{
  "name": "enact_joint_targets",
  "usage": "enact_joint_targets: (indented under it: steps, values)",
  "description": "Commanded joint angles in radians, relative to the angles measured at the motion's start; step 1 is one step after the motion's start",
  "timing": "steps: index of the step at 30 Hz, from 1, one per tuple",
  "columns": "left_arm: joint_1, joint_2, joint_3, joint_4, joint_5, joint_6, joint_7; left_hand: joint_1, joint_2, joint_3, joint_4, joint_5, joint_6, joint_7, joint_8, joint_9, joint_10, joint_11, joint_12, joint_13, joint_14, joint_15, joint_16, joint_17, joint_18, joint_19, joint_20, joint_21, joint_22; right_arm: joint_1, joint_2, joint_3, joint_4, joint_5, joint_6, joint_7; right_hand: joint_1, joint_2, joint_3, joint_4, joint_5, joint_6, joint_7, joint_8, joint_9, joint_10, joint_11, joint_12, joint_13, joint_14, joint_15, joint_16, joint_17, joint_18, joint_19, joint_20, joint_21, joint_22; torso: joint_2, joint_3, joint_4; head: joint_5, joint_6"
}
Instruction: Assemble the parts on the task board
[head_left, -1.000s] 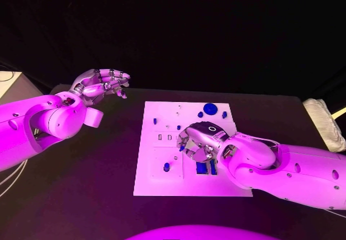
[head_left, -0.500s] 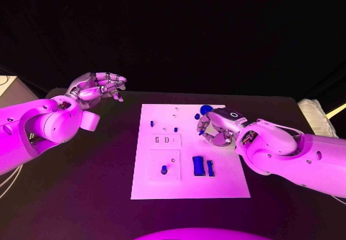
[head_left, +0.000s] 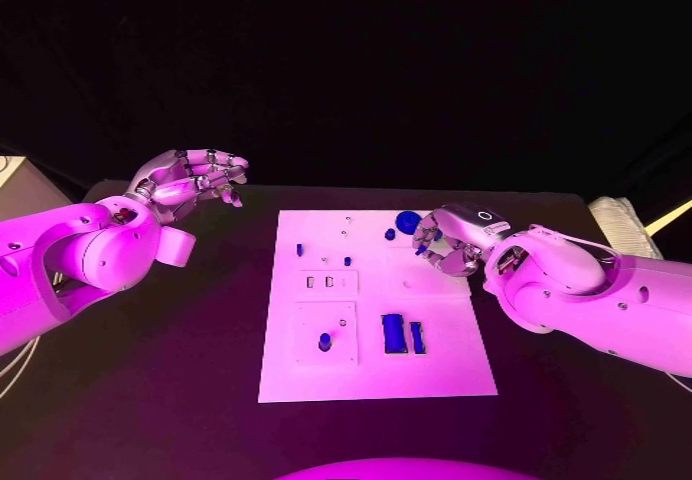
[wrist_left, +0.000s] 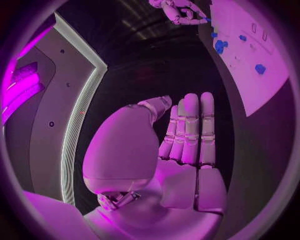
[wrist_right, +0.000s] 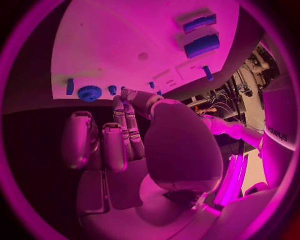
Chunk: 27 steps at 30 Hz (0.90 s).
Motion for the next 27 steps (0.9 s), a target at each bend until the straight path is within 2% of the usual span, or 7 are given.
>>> enact_joint_targets:
  steps: [1, 7, 12, 17, 20, 27]
  values:
    - [0.0, 0.002, 0.0, 0.001, 0.005, 0.012, 0.005, -0.006, 0.0, -0.006, -0.002, -0.004, 0.0, 0.008, -0.006, -0.001, 0.004, 0.003, 0.0, -0.002, 0.005, 0.002, 0.004, -0.001, 0.014, 0.006, 0.002, -0.006, -0.002, 0.001, 0.003, 0.0, -0.012, -0.016, 0.01, -0.013, -0.011, 0.001, 0.005, -0.002, 0.005, 0.006, -0.001, 0.003, 0.002, 0.027, -0.023, 0.005, 0.002, 0.043, -0.008, 0.003, 0.001, -0.015, 0.007, 0.001, 0.007, 0.103, 0.0, -0.0011, 0.0012, -0.003, -0.002]
    - [0.0, 0.0, 0.0, 0.002, 0.005, 0.012, 0.005, -0.006, 0.0, -0.006, -0.002, -0.004, 0.0, 0.008, -0.006, -0.001, 0.004, 0.003, 0.0, -0.002, 0.005, 0.002, 0.004, -0.001, 0.014, 0.006, 0.002, -0.006, -0.002, -0.001, 0.016, -0.001, -0.038, -0.018, 0.021, -0.016, -0.011, 0.001, 0.005, -0.002, 0.005, 0.006, -0.001, 0.003, 0.002, 0.027, -0.023, 0.005, 0.002, 0.043, -0.008, 0.003, 0.001, -0.015, 0.007, 0.001, 0.007, 0.103, 0.0, -0.0006, 0.0003, -0.003, -0.002]
    - [0.0, -0.001, 0.0, 0.002, 0.005, 0.012, 0.004, -0.006, 0.0, -0.006, -0.003, -0.004, 0.0, 0.008, -0.006, -0.001, 0.004, 0.003, 0.0, -0.002, 0.005, 0.002, 0.004, -0.001, 0.014, 0.006, 0.002, -0.006, -0.002, -0.002, 0.024, -0.001, -0.059, -0.021, 0.02, -0.016, -0.012, 0.0, 0.006, -0.002, 0.004, 0.007, -0.002, 0.003, 0.002, 0.027, -0.024, 0.005, 0.002, 0.043, -0.008, 0.003, 0.0, -0.015, 0.007, 0.0, 0.007, 0.103, 0.0, -0.0001, 0.002, -0.004, -0.003]
    - [-0.001, -0.002, 0.0, 0.002, 0.005, 0.011, 0.004, -0.007, -0.001, -0.007, -0.003, -0.004, -0.001, 0.008, -0.007, -0.002, 0.003, 0.003, 0.0, -0.003, 0.005, 0.002, 0.004, -0.002, 0.014, 0.007, 0.002, -0.007, -0.002, -0.004, 0.032, -0.003, -0.075, -0.022, 0.023, -0.016, -0.012, 0.0, 0.006, -0.002, 0.004, 0.007, -0.002, 0.003, 0.002, 0.027, -0.024, 0.005, 0.002, 0.043, -0.008, 0.003, 0.0, -0.015, 0.007, 0.0, 0.007, 0.103, 0.0, -0.0002, -0.0004, -0.003, -0.004]
    - [-0.001, -0.002, 0.0, 0.002, 0.005, 0.012, 0.003, -0.007, -0.001, -0.007, -0.003, -0.004, -0.001, 0.008, -0.007, -0.002, 0.003, 0.003, 0.0, -0.003, 0.005, 0.002, 0.004, -0.002, 0.014, 0.007, 0.002, -0.007, -0.002, -0.006, 0.035, -0.003, -0.085, -0.023, 0.024, -0.017, -0.013, 0.0, 0.006, -0.003, 0.004, 0.007, -0.002, 0.003, 0.003, 0.028, -0.024, 0.004, 0.001, 0.043, -0.009, 0.003, 0.0, -0.015, 0.008, 0.0, 0.009, 0.105, 0.001, 0.0007, 0.0, -0.003, -0.004]
    - [-0.001, -0.003, -0.001, 0.002, 0.005, 0.011, 0.003, -0.007, -0.001, -0.007, -0.003, -0.004, -0.001, 0.008, -0.007, -0.002, 0.003, 0.003, 0.0, -0.003, 0.005, 0.002, 0.004, -0.002, 0.014, 0.007, 0.002, -0.007, -0.002, -0.01, 0.04, -0.005, -0.1, -0.024, 0.03, -0.017, -0.013, 0.0, 0.006, -0.003, 0.004, 0.007, -0.002, 0.003, 0.003, 0.028, -0.024, 0.004, 0.001, 0.043, -0.009, 0.003, 0.0, -0.015, 0.008, 0.0, 0.009, 0.105, 0.001, 0.0004, -0.0005, -0.003, -0.005]
